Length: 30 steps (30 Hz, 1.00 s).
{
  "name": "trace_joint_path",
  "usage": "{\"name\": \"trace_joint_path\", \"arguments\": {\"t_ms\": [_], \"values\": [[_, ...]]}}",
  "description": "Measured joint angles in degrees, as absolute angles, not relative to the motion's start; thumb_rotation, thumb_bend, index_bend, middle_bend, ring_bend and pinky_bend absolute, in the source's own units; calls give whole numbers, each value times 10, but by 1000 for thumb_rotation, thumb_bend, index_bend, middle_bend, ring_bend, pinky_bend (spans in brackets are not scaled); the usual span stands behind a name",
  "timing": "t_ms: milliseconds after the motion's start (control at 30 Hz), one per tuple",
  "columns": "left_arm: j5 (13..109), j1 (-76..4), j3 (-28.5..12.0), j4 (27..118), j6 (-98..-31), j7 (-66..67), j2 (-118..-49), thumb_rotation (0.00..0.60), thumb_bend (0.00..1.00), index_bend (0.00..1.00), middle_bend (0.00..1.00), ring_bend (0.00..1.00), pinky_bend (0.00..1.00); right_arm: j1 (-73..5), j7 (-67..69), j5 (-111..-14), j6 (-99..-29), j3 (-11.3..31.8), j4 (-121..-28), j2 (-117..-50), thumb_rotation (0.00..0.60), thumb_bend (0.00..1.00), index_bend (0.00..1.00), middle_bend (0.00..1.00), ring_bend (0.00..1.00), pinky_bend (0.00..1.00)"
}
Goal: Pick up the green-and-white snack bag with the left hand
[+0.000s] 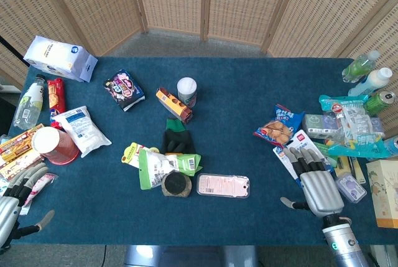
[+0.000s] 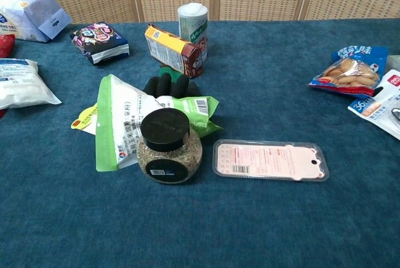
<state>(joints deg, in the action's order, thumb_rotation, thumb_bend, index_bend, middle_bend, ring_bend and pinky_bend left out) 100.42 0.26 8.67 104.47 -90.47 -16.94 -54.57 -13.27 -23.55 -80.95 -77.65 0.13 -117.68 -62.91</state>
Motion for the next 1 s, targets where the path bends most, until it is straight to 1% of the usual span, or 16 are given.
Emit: {"name": "trace_joint_path", "arguments": {"t_ms": [633,1000], "values": [[997,-5,77,1043,-896,-172,-546,600,363,29,18,0,0,-126,-244,-810,-780,12,-1182,-630,544,91,0,0,0,0],[1003,-7,78,1050,-893,-167,-540,600,362,29,18,0,0,-119,-236,-814,-784,11,-1179,-627,546,91,0,0,0,0]]}}
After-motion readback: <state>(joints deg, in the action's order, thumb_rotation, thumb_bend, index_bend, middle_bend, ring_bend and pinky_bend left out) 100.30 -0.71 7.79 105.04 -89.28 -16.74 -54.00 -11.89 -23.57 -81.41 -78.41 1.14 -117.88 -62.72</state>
